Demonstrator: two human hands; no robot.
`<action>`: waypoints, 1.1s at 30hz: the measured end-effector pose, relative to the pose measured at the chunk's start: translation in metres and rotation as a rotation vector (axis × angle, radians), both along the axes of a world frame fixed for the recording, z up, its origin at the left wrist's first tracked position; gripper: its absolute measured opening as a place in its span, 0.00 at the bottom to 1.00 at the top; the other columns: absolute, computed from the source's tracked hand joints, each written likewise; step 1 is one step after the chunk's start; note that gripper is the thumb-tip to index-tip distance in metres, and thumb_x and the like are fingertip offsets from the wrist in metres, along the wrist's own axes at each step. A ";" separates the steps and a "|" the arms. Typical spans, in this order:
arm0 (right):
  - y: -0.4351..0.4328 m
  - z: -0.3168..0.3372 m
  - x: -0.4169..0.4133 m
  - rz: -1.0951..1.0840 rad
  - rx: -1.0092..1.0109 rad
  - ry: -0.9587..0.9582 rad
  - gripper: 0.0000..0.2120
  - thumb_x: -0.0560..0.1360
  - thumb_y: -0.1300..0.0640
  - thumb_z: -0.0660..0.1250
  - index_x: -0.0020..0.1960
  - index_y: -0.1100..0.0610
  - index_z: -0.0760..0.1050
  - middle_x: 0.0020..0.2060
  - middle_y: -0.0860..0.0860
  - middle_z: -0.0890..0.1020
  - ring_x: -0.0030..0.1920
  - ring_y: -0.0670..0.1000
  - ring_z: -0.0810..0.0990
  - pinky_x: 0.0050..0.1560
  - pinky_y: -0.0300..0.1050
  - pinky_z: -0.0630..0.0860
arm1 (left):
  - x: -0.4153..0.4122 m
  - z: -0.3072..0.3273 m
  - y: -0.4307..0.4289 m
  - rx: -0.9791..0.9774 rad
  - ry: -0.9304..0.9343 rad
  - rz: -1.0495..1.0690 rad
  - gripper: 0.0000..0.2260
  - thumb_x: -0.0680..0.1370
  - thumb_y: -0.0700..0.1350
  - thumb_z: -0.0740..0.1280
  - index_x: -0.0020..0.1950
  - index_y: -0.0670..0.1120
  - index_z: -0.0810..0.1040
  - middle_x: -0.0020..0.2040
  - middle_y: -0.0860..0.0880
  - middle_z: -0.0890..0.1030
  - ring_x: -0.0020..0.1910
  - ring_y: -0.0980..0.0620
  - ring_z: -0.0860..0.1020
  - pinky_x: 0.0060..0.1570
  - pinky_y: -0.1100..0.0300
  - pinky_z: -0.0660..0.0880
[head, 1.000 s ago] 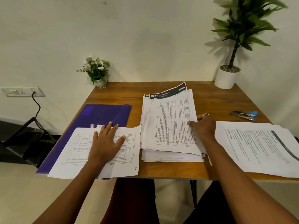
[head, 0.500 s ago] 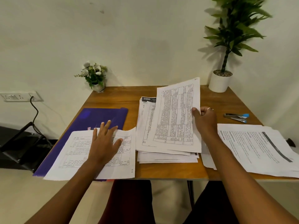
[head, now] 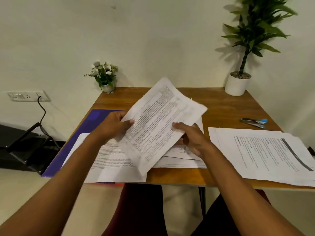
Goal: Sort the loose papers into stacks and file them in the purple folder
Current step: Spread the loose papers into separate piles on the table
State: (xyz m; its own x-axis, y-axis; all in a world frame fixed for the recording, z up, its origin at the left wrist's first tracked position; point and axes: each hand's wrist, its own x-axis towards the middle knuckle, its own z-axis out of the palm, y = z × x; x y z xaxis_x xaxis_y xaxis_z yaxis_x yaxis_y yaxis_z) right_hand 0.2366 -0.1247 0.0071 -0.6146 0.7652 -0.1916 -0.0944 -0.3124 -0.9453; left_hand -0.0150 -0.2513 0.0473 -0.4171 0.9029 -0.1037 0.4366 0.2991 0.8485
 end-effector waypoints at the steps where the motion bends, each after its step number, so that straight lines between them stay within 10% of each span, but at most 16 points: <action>1: 0.000 0.000 -0.001 -0.021 -0.055 0.028 0.14 0.80 0.56 0.68 0.65 0.56 0.75 0.58 0.57 0.85 0.58 0.60 0.84 0.58 0.66 0.80 | -0.014 0.001 -0.004 -0.059 0.083 -0.048 0.04 0.81 0.47 0.69 0.52 0.50 0.83 0.45 0.54 0.87 0.43 0.54 0.86 0.40 0.59 0.82; 5: 0.012 0.000 -0.002 -0.075 -0.177 0.034 0.21 0.80 0.47 0.67 0.70 0.52 0.71 0.58 0.57 0.85 0.56 0.61 0.85 0.52 0.58 0.81 | -0.059 0.004 -0.025 -0.270 0.315 -0.175 0.06 0.83 0.43 0.66 0.50 0.48 0.83 0.42 0.50 0.86 0.40 0.52 0.84 0.42 0.51 0.81; 9: -0.002 -0.007 -0.015 0.202 0.078 -0.391 0.35 0.73 0.61 0.76 0.74 0.48 0.64 0.50 0.58 0.87 0.43 0.60 0.87 0.41 0.53 0.83 | -0.082 0.003 -0.033 -0.415 0.427 -0.184 0.10 0.83 0.39 0.63 0.43 0.47 0.79 0.29 0.54 0.80 0.30 0.58 0.78 0.38 0.60 0.72; 18: -0.043 -0.030 -0.047 0.312 0.323 -0.612 0.18 0.73 0.58 0.74 0.59 0.48 0.73 0.37 0.56 0.86 0.29 0.52 0.80 0.30 0.43 0.74 | -0.039 -0.079 -0.015 -0.207 0.880 0.064 0.25 0.76 0.51 0.72 0.73 0.55 0.73 0.74 0.46 0.69 0.73 0.40 0.66 0.74 0.36 0.56; 24: -0.020 -0.041 -0.032 -0.133 0.727 -0.754 0.08 0.74 0.50 0.75 0.52 0.50 0.81 0.48 0.45 0.83 0.48 0.46 0.81 0.46 0.42 0.75 | 0.005 -0.131 -0.007 -0.176 0.734 0.046 0.27 0.82 0.65 0.54 0.78 0.54 0.64 0.81 0.48 0.59 0.81 0.45 0.53 0.78 0.38 0.47; 29: 0.019 -0.051 0.000 -0.339 0.762 -1.079 0.37 0.71 0.37 0.75 0.73 0.52 0.69 0.72 0.54 0.70 0.71 0.58 0.66 0.69 0.58 0.67 | 0.002 -0.135 -0.008 -0.177 0.779 0.023 0.35 0.79 0.71 0.44 0.80 0.55 0.60 0.83 0.50 0.54 0.82 0.47 0.48 0.78 0.40 0.43; 33: 0.035 -0.054 0.011 -0.401 0.611 -0.988 0.46 0.69 0.40 0.78 0.78 0.56 0.61 0.74 0.57 0.66 0.74 0.60 0.63 0.71 0.60 0.65 | 0.004 -0.134 -0.008 -0.157 0.776 0.046 0.36 0.77 0.71 0.43 0.80 0.55 0.61 0.83 0.51 0.55 0.82 0.47 0.49 0.79 0.40 0.44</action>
State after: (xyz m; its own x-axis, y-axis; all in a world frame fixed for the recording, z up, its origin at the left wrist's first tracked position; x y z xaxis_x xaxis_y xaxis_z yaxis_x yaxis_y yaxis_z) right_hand 0.2476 -0.0892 -0.0464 -0.1094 0.9939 0.0155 0.7576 0.0934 -0.6460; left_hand -0.0114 -0.2593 -0.0868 -0.4588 0.8821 0.1070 0.8706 0.4221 0.2529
